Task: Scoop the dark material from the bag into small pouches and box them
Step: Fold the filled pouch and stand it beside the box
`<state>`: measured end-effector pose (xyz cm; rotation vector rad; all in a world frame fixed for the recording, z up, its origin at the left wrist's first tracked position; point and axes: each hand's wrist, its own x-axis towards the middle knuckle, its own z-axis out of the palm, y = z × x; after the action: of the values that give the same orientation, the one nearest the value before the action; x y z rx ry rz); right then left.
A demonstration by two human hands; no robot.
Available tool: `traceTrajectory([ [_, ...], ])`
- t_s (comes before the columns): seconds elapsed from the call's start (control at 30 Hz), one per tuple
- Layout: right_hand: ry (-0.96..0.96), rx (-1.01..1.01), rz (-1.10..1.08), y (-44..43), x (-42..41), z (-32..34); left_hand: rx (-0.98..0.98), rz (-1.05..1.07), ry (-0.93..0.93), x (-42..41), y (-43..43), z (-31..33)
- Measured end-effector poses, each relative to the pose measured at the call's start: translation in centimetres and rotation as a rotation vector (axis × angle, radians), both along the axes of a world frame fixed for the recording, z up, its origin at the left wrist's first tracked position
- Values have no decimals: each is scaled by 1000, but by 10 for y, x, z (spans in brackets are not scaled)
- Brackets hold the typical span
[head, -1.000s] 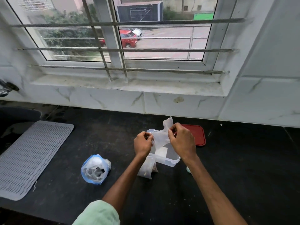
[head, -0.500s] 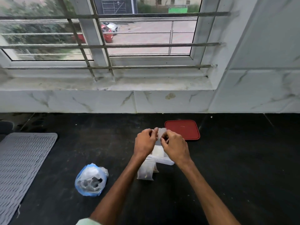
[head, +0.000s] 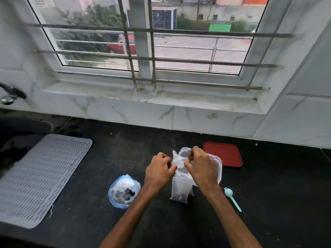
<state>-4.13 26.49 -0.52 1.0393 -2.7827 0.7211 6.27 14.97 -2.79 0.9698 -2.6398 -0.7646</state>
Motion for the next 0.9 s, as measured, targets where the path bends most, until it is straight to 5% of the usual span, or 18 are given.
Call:
traceTrajectory([
  [0.17, 97, 118, 396, -12, 22, 5, 123, -36, 150, 12, -7, 5],
  [0.4, 102, 463, 166, -21, 36, 25, 186, -112, 88, 33, -6, 5],
  [0.53, -131, 494, 263, -22, 48, 28, 281, -127, 211, 40, -2, 7],
  [0.7, -87, 595, 140, -18, 41, 27, 168, -156, 153, 46, 3, 8],
  [0.9, -263, 517, 218, -10, 40, 36, 301, -252, 285, 60, 8, -2],
])
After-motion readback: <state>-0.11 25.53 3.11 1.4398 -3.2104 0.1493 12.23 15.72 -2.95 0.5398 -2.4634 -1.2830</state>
